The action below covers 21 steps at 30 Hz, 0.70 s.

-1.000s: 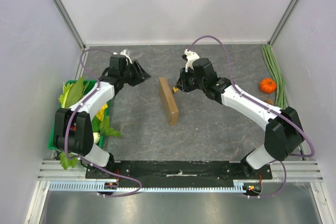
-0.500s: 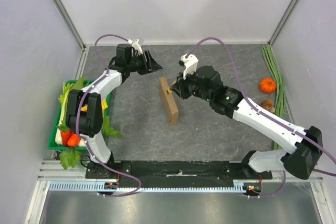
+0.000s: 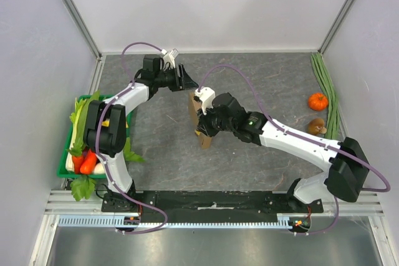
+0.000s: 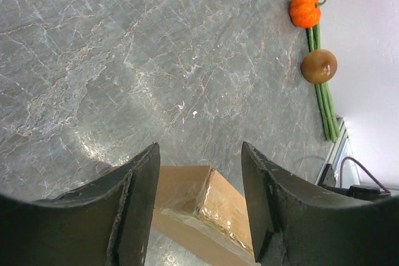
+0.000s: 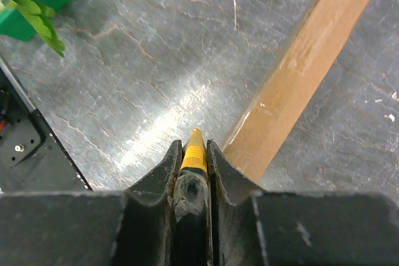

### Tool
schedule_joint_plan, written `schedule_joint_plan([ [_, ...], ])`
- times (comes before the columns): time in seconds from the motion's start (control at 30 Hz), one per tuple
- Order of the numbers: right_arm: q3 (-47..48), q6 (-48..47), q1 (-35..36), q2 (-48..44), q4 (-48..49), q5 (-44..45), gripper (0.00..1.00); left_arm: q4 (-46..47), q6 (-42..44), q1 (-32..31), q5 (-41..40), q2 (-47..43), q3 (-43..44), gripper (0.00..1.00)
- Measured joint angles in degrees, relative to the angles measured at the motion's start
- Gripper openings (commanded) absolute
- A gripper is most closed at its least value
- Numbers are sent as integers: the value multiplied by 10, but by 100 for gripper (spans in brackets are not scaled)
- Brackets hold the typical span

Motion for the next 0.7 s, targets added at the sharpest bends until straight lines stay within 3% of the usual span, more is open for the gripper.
schedule_joint_plan([
  [0.47,-19,-2,0,12,-9,31,0,-5,45,-14,-12,3,-21,52],
  [0.7,-29,0,1,9,-9,59,0,-2,46,-15,-41,-43,-68,51],
])
